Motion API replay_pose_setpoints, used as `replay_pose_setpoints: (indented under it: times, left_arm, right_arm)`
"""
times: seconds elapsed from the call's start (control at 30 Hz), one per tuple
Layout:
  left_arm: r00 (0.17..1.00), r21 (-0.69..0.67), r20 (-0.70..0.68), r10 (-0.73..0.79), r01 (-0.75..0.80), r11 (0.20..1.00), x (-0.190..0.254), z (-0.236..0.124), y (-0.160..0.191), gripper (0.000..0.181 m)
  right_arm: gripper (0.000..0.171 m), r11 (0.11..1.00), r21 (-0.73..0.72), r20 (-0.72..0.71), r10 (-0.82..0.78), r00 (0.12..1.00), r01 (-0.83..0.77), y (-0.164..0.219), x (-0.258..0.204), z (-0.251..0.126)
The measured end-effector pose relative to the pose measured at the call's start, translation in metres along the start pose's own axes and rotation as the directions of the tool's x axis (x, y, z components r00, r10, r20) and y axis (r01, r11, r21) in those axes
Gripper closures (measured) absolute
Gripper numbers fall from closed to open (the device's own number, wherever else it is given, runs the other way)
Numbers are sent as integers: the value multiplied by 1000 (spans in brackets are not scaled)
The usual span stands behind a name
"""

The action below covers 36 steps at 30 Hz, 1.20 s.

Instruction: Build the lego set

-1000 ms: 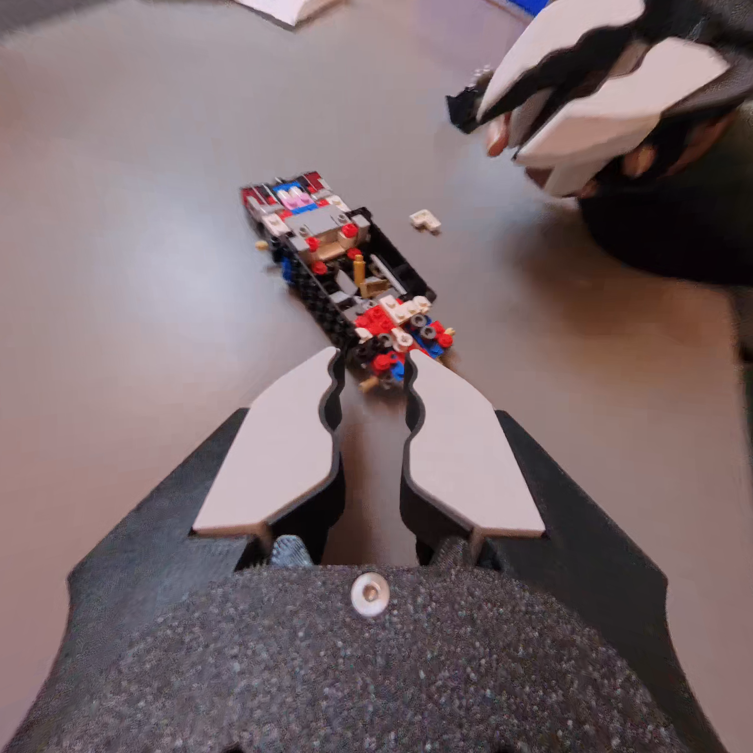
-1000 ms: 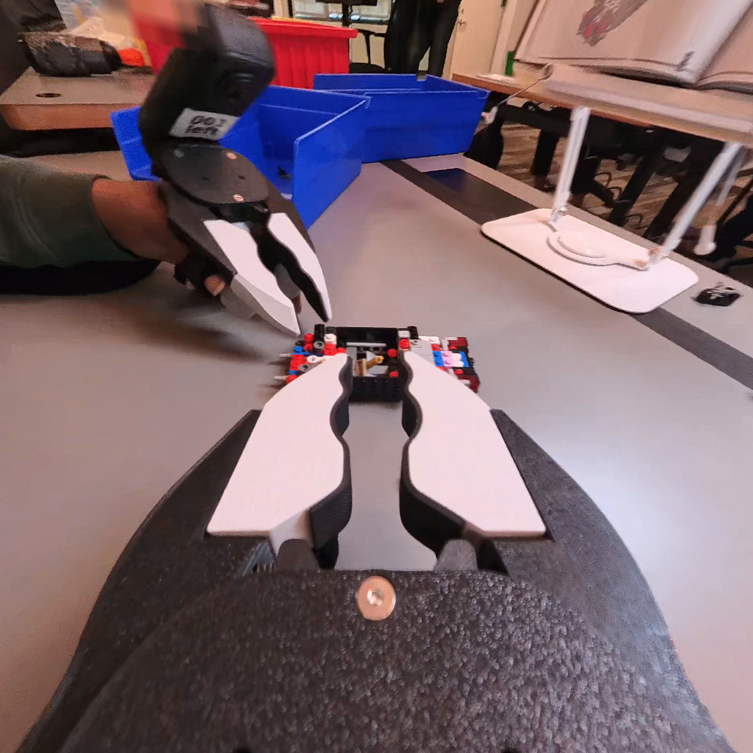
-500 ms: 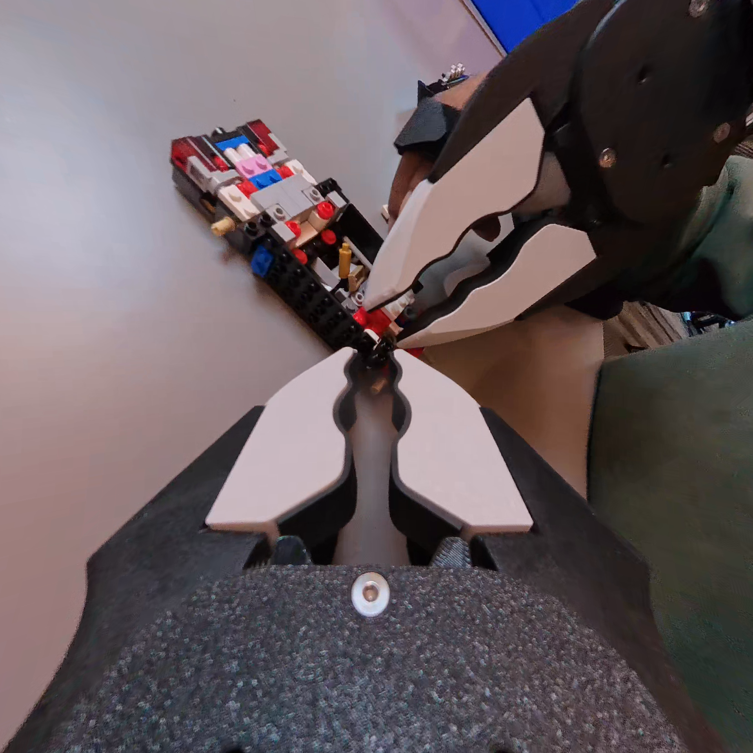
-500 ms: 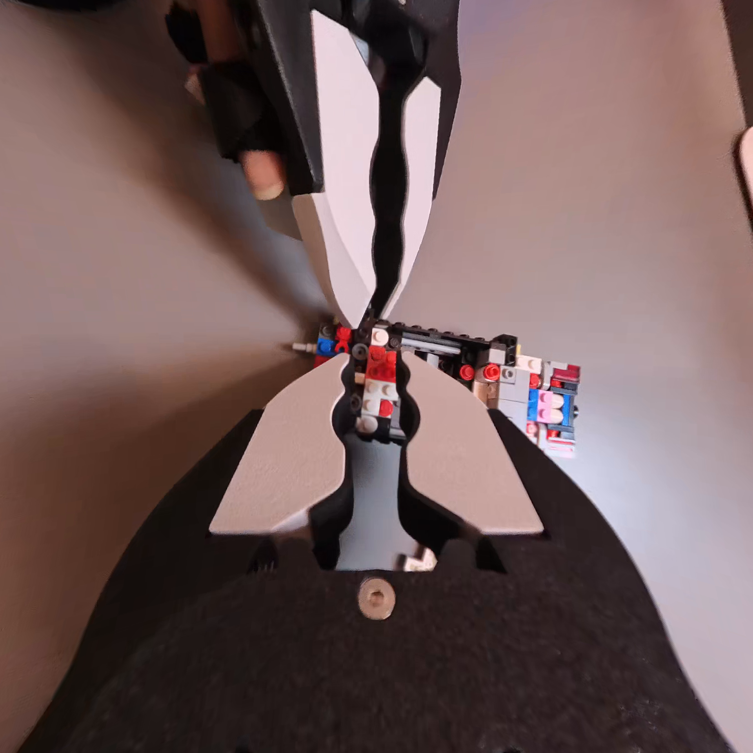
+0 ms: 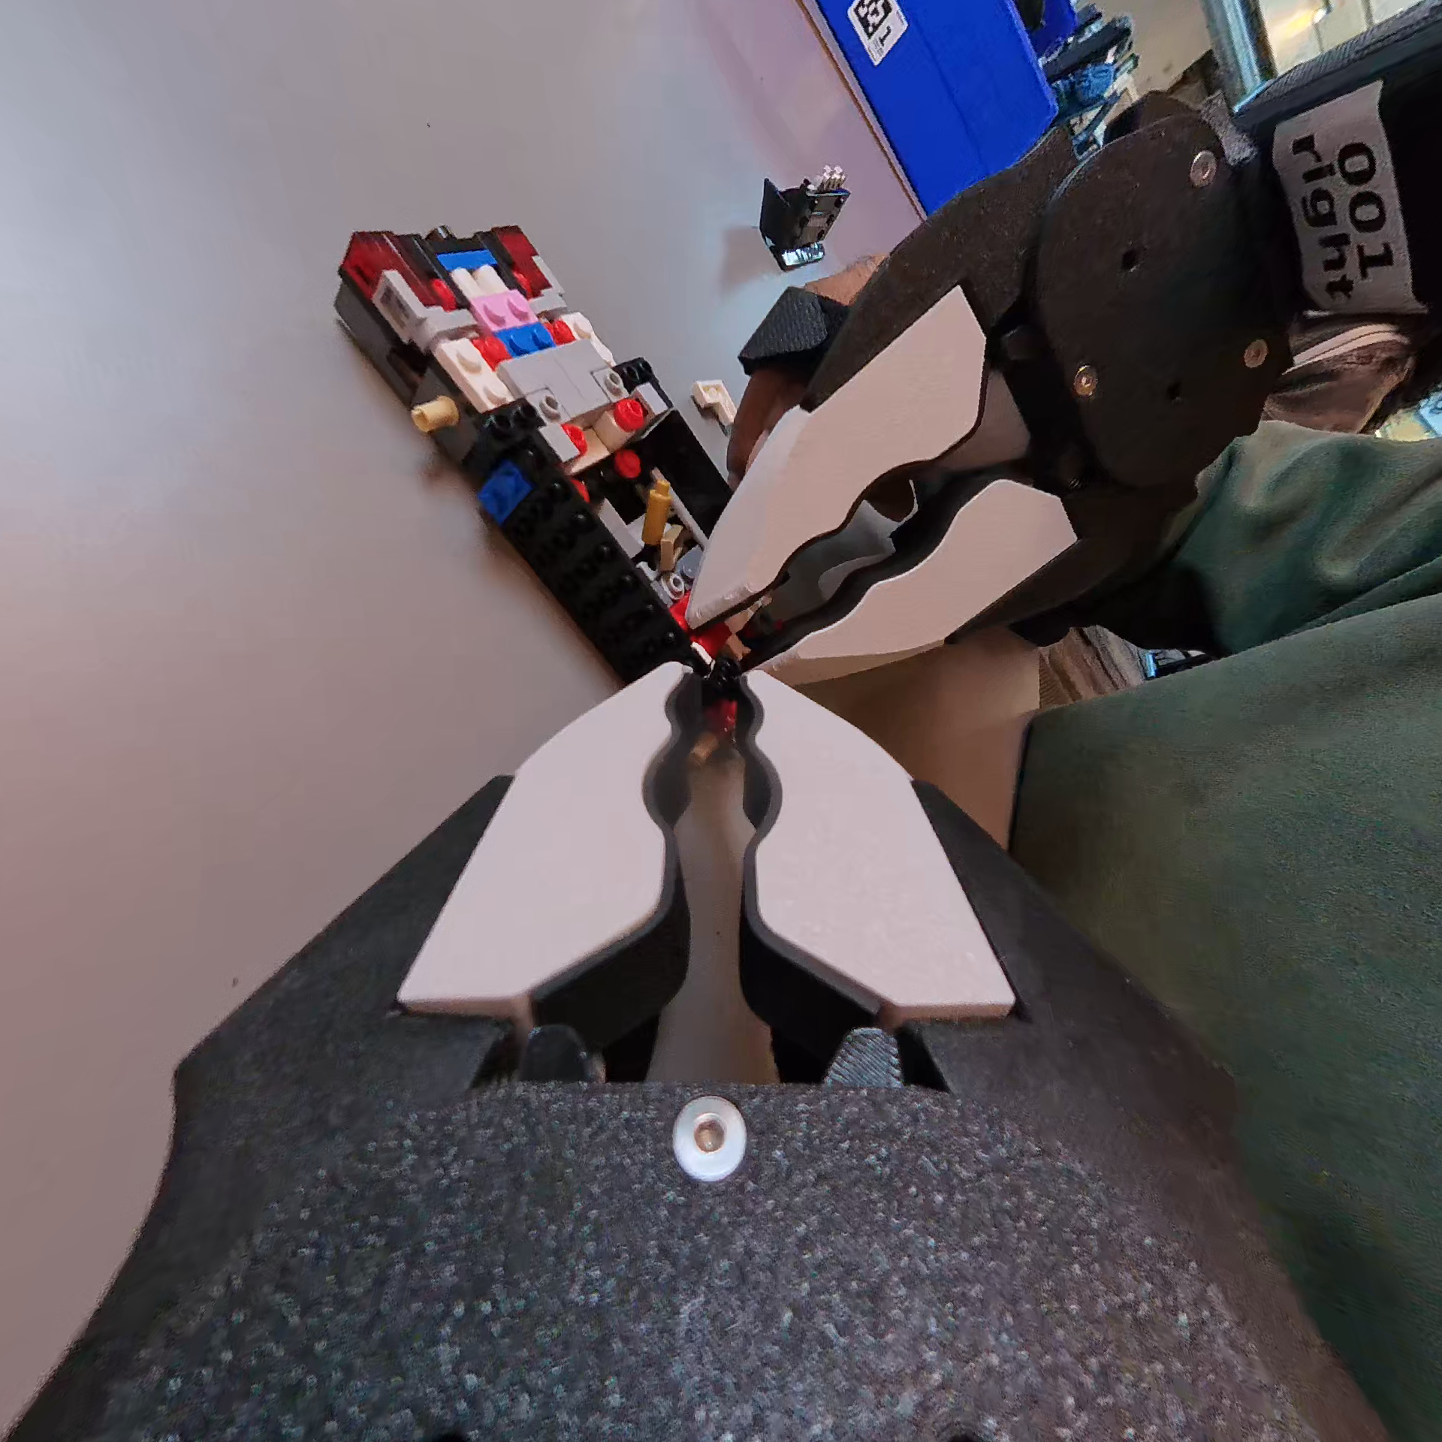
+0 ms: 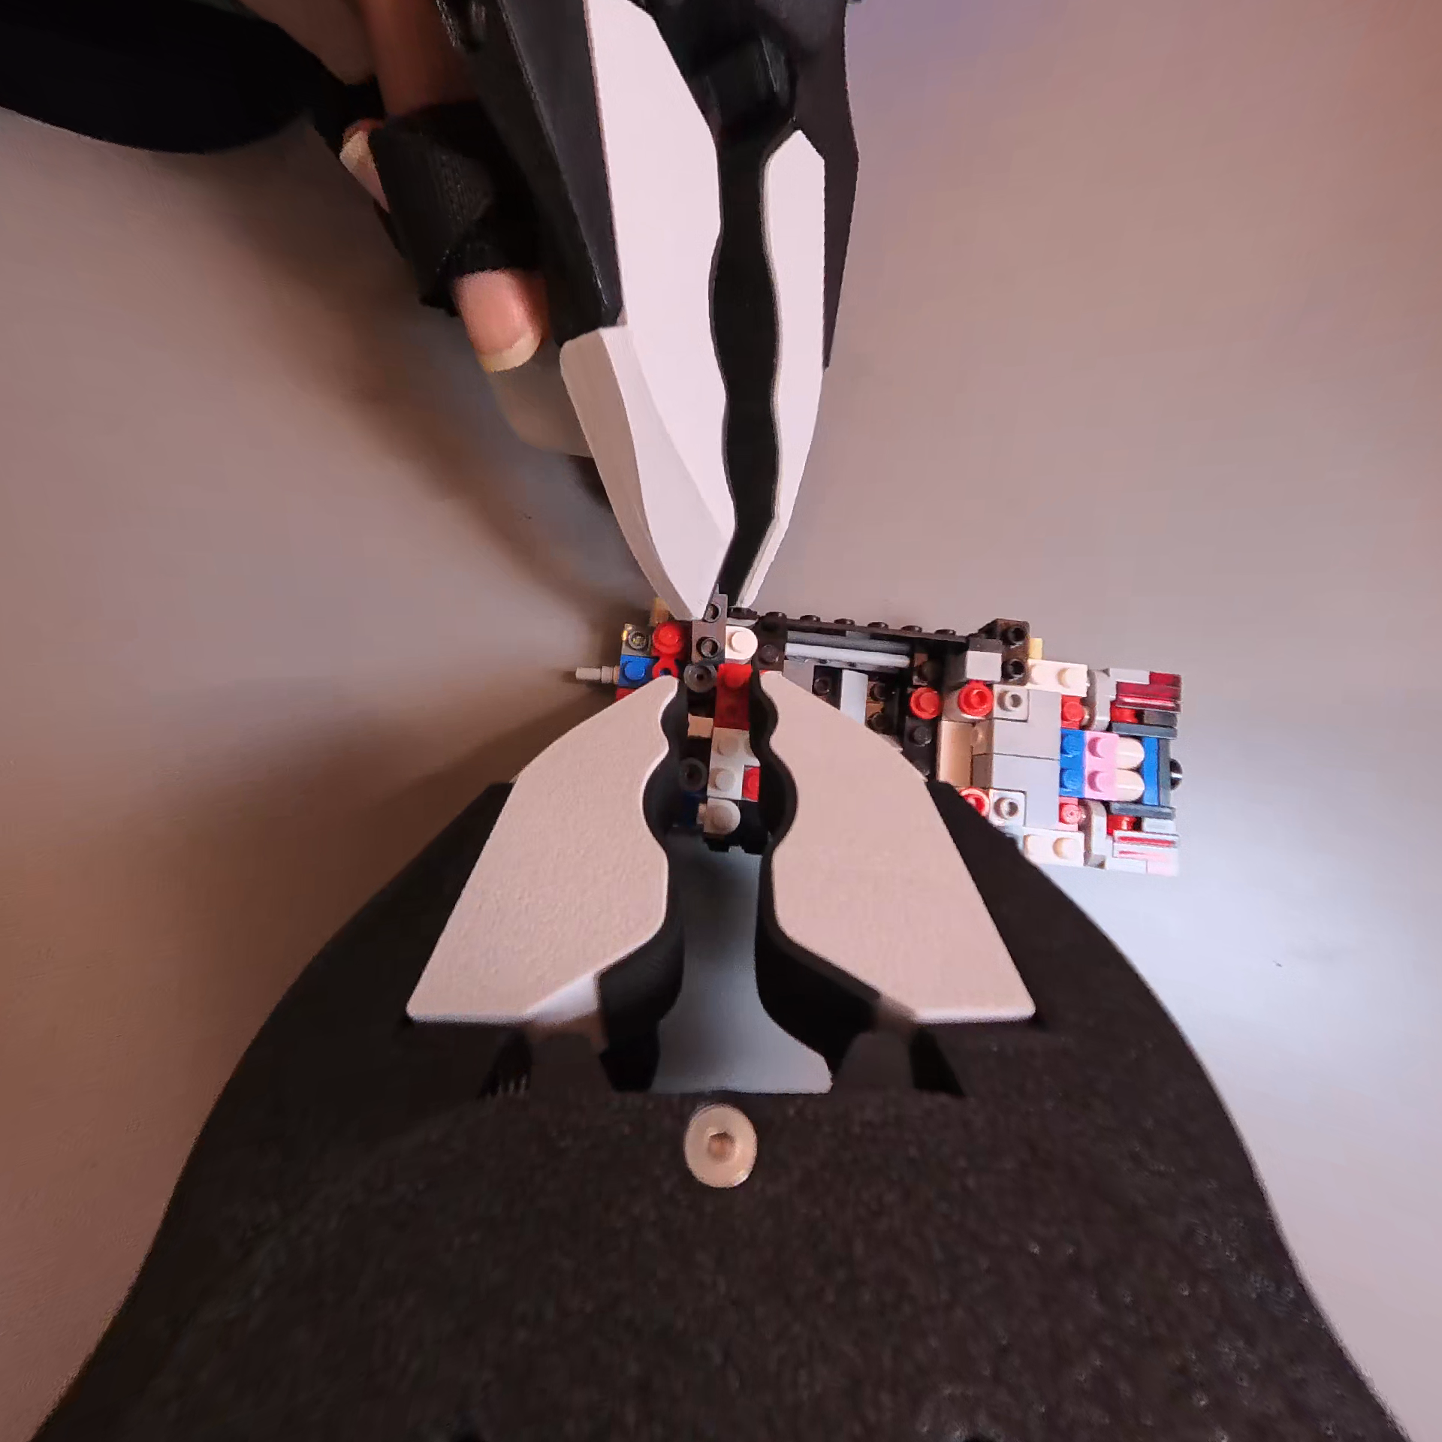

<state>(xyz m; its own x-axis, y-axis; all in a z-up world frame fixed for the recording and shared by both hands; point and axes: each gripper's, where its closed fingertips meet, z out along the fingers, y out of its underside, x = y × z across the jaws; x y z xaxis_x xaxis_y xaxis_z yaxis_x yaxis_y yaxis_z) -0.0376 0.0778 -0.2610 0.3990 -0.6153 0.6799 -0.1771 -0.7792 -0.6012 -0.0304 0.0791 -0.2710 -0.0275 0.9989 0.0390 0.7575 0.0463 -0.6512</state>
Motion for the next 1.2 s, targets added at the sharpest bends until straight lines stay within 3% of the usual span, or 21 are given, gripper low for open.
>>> replay_pose_setpoints:
  times: [0.33, 0.47, 0.67, 0.9, 1.2]
  left_arm:
    - [998, -13, 65, 8, -7, 1000, 1, -7, 8, 172]
    - [980, -47, 155, 128, -122, 991, 1, -8, 9, 173]
    - [986, -41, 117, 119, -114, 993, 3, -7, 10, 173]
    - [986, -37, 112, 125, -121, 992, 3, -7, 9, 173]
    - [985, -31, 114, 130, -127, 991, 3, -5, 8, 173]
  right_arm:
    - [157, 1000, 0, -28, 6, 1000, -6, -6, -7, 5]
    - [157, 1000, -5, -46, 19, 999, -19, -6, -7, 6]
    - [165, 991, 42, 14, -129, 992, 128, -12, -7, -3]
    - [171, 997, 20, 162, 64, 985, -68, -23, 3, -1]
    - [170, 994, -108, 159, 34, 987, -17, -19, 2, 5]
